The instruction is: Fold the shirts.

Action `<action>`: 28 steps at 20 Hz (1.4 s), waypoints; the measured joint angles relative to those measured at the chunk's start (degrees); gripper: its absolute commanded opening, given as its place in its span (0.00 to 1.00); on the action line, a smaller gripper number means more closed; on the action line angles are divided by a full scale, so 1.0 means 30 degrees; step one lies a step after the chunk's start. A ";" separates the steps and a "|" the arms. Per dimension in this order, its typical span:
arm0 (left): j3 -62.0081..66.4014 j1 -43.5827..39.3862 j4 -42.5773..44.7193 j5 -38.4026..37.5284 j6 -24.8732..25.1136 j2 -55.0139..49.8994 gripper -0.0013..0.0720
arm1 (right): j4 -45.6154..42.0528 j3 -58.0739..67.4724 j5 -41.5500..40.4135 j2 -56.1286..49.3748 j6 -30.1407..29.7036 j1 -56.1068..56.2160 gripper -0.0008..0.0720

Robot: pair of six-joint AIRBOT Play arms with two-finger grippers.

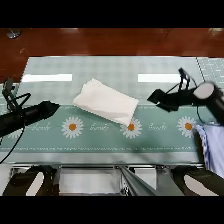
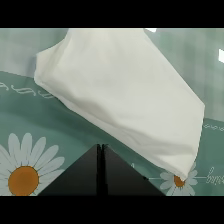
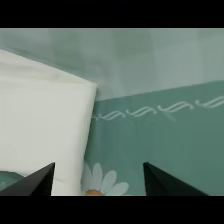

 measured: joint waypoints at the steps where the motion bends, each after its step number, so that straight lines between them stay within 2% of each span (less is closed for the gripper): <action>1: 0.0000 -0.0131 0.0000 0.0109 0.0000 -0.0102 0.05 | 0.1450 -0.0984 -0.0809 -0.0138 -0.0605 0.0240 0.88; 5: 0.0000 -0.0452 -0.0022 0.0182 0.0029 -0.0415 0.05 | 0.5173 -0.1457 -0.1894 -0.2645 -0.2739 0.1246 0.88; 10: 0.0000 -0.0554 -0.0146 0.0131 0.0058 -0.0532 0.05 | 0.7337 0.1508 -0.0313 -0.6754 -0.4211 0.2550 0.85; 11: 0.0000 -0.0568 -0.0138 0.0124 0.0058 -0.0539 0.05 | 0.7453 0.2280 0.0270 -0.7512 -0.4444 0.2958 0.58; 12: 0.0000 -0.0568 -0.0146 0.0117 0.0058 -0.0546 0.05 | 0.7293 0.3016 0.0772 -0.8160 -0.4670 0.3271 0.12; 13: 0.0000 -0.0568 -0.0146 0.0124 0.0058 -0.0546 0.05 | 0.7184 0.3825 0.1399 -0.8728 -0.4918 0.3548 0.07; 15: 0.0000 -0.0568 -0.0146 0.0109 0.0058 -0.0546 0.05 | 0.7191 0.5654 0.2404 -0.9282 -0.5413 0.3861 0.07; 18: 0.0000 -0.0568 -0.0153 0.0102 0.0051 -0.0546 0.05 | 0.5654 0.9253 0.3636 -0.9311 -0.5268 0.4065 0.07; 20: 0.0000 -0.0568 -0.0153 0.0087 0.0051 -0.0546 0.05 | 0.3679 1.2269 0.4634 -0.9071 -0.4255 0.3963 0.07; 24: 0.0000 -0.0568 -0.0146 -0.0335 0.0058 -0.0546 0.05 | 0.0233 1.8906 0.8335 -0.8765 -0.2084 0.2470 0.07; 28: -0.0022 -0.0568 -0.0138 -0.0758 0.0313 -0.0546 0.05 | -0.2463 2.2848 1.2313 -0.8014 -0.0364 -0.0102 0.07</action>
